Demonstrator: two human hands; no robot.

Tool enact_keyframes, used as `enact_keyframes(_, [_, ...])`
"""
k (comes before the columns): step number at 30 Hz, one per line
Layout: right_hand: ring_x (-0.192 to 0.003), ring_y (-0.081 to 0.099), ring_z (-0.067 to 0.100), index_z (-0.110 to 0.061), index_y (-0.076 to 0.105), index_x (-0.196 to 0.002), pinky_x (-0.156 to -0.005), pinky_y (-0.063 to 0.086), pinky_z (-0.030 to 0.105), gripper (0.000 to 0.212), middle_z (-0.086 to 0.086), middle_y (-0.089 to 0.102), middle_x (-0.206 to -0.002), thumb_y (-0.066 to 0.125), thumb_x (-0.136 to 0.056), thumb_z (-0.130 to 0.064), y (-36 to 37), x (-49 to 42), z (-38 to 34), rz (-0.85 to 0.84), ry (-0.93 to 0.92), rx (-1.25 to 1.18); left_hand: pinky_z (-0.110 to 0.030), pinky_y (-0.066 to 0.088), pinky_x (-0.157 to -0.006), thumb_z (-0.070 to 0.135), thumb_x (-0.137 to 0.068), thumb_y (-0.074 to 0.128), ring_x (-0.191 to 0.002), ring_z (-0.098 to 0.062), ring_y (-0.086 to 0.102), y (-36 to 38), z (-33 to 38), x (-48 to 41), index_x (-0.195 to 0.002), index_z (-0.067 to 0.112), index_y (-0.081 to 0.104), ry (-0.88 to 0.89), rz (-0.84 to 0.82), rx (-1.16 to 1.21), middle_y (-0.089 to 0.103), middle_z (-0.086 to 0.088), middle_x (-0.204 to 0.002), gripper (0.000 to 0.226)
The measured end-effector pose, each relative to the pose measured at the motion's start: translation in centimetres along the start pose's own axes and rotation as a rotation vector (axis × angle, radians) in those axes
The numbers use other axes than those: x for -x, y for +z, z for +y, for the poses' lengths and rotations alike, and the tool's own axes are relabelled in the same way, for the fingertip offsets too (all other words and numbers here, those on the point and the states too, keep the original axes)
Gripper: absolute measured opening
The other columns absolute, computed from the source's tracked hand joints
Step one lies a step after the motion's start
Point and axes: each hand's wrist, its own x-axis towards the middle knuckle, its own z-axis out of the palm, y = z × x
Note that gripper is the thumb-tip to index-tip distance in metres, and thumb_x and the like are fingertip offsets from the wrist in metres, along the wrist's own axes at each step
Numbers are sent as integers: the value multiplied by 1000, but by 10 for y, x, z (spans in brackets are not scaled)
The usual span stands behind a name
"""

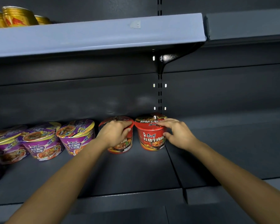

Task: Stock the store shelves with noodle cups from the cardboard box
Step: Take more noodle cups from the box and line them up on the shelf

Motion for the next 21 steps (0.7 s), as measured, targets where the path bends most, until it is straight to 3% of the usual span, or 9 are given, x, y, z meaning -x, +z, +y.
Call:
enact_keyframes(3, [-136,35,15,-20,51,-136,-111,19,21,50,0,49,-141,63,-88,-13,2,0,1,22,-46,-7,-33,36,-108,29,-100,41,-133,-19,43,-5,1,4,-143,22,40,-11,90,38,47,1,-144,44])
enact_keyframes(8, [-130,42,17,-17,56,-132,-110,24,23,45,1,54,-136,63,-88,-12,7,1,-10,57,-132,-57,-31,38,-104,20,-97,48,-126,-22,50,-3,9,26,-134,14,52,-36,241,103,56,-5,-135,38])
enact_keyframes(13, [-128,45,19,-17,58,-130,-104,21,16,44,3,56,-134,61,-87,-8,15,8,-32,71,-184,-46,-33,39,-103,20,-95,52,-123,-26,51,3,17,60,-131,12,55,-60,257,122,58,-8,-131,37])
enact_keyframes(21, [-121,51,18,-17,63,-123,-108,33,26,36,0,61,-127,62,-88,-10,32,38,-91,15,-258,-43,-35,47,-92,24,-93,50,-108,-23,59,5,14,128,-121,18,62,-2,168,129,64,-2,-120,31])
